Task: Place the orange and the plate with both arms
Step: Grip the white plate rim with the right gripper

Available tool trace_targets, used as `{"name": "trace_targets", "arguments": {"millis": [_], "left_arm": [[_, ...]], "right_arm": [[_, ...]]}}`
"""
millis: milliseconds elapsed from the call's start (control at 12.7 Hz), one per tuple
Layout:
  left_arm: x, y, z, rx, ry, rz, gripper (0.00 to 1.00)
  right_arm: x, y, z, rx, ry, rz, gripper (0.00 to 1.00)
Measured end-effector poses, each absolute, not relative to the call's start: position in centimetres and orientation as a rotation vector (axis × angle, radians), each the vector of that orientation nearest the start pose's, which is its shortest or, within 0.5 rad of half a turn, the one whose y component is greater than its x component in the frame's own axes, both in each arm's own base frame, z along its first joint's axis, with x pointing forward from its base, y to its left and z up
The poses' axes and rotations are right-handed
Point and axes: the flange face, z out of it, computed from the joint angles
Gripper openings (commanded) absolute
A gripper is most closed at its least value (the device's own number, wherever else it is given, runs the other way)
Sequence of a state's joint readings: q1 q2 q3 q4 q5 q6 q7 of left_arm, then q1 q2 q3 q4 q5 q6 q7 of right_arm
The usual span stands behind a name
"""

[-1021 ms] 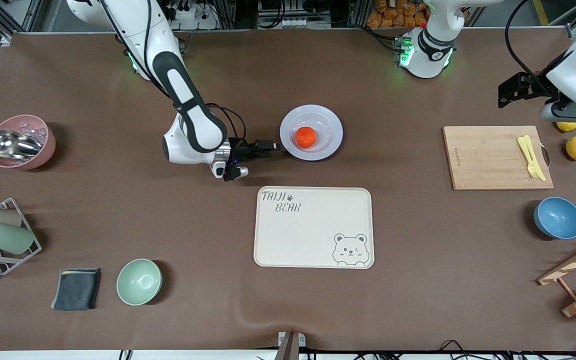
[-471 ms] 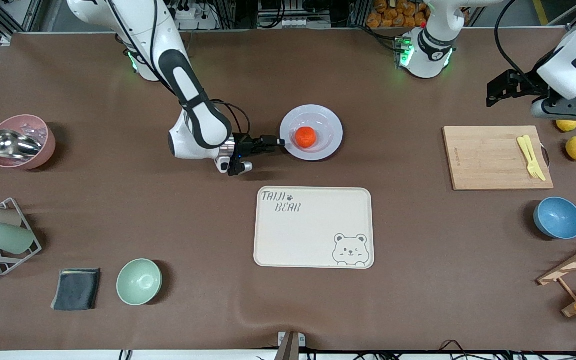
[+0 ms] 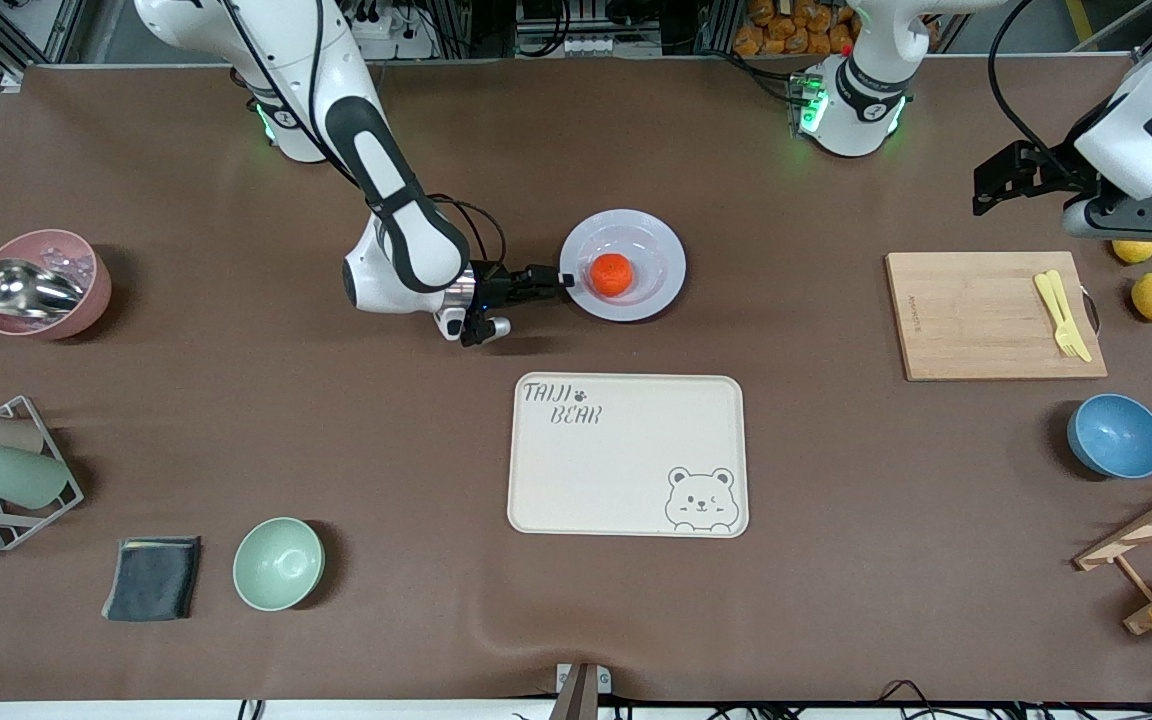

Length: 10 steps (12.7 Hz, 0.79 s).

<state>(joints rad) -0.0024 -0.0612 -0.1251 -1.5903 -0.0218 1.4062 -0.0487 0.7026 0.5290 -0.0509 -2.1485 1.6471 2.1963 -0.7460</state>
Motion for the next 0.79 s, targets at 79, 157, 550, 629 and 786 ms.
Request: {"name": "trace_targets", "arguments": {"millis": [79,157,550,629,786], "left_arm": [[51.3,-7.1,63.5,-3.136,0.126,0.193,1.0],[51.3,-7.0,63.5,-3.137,0.125,0.192,1.0],[51.3,-7.0,63.5,-3.137,0.123,0.191,1.0],[51.3,-7.0,63.5,-3.137,0.123,0.191,1.0],[51.3,-7.0,63.5,-3.137,0.123,0.191,1.0]], "right_arm": [[40.6,35.4,13.8,-2.138,-0.007,0.324,0.54],[40.4,35.5,13.7,-2.147,-0.006,0.319,0.54],[39.5,36.2,13.4,-2.16,-0.013,0.312,0.18],[39.5,36.2,13.3,-2.157,-0.013,0.307,0.15],[39.4,36.1,13.2,-2.154,-0.01,0.303,0.1]]}}
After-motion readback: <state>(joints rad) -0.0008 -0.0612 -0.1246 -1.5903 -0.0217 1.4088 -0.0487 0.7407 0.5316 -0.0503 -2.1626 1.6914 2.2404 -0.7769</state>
